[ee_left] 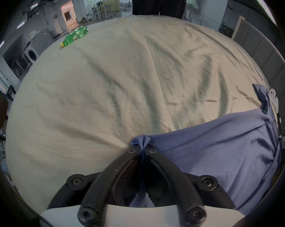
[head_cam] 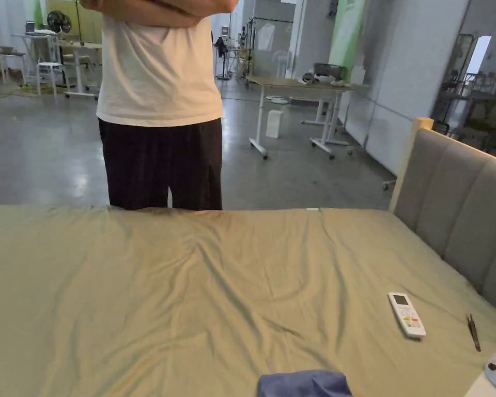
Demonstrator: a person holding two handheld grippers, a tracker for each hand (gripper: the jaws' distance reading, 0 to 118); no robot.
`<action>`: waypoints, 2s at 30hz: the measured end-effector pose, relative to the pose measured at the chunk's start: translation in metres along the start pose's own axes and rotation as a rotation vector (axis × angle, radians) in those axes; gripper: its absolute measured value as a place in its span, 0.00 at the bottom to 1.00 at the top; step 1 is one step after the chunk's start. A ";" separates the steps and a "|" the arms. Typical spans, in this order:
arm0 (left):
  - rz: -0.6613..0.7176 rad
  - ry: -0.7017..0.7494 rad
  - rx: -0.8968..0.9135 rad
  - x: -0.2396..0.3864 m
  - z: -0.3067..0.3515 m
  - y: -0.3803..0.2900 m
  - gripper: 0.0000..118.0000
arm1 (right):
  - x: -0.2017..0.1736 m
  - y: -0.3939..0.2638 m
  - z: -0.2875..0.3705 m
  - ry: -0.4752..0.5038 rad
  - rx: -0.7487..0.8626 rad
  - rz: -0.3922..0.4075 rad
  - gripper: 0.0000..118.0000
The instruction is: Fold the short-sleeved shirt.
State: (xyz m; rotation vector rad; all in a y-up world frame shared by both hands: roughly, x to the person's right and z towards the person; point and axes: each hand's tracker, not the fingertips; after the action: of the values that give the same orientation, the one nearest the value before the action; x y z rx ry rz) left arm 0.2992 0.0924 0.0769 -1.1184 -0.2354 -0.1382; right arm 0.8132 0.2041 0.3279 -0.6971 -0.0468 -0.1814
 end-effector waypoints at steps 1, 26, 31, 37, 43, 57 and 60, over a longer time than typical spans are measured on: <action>0.017 -0.008 -0.005 -0.003 0.000 0.002 0.06 | 0.011 0.014 -0.026 -0.010 -0.070 -0.034 0.65; 0.088 -0.149 0.239 -0.035 0.094 -0.038 0.05 | 0.040 0.034 -0.066 -0.117 -0.028 -0.006 0.01; 0.102 -0.207 0.343 -0.056 0.169 -0.104 0.05 | 0.035 0.009 0.028 -0.111 0.066 -0.065 0.01; 0.130 -0.238 0.321 -0.057 0.197 -0.185 0.05 | 0.027 -0.063 0.085 -0.156 0.051 -0.033 0.01; 0.118 -0.207 0.250 -0.051 0.166 -0.224 0.05 | 0.015 -0.115 0.089 -0.193 -0.043 -0.046 0.01; 0.127 -0.020 0.464 -0.052 0.214 -0.240 0.81 | 0.030 -0.130 0.106 -0.216 0.079 -0.117 0.60; 0.065 0.036 0.684 -0.030 0.272 -0.236 0.81 | 0.001 -0.110 0.144 -0.213 0.232 -0.074 0.60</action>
State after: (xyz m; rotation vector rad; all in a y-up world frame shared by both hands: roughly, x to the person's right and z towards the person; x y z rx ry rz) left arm 0.1851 0.2353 0.3879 -0.4424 -0.1923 -0.0141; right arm 0.7969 0.2139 0.5082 -0.4815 -0.2935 -0.1691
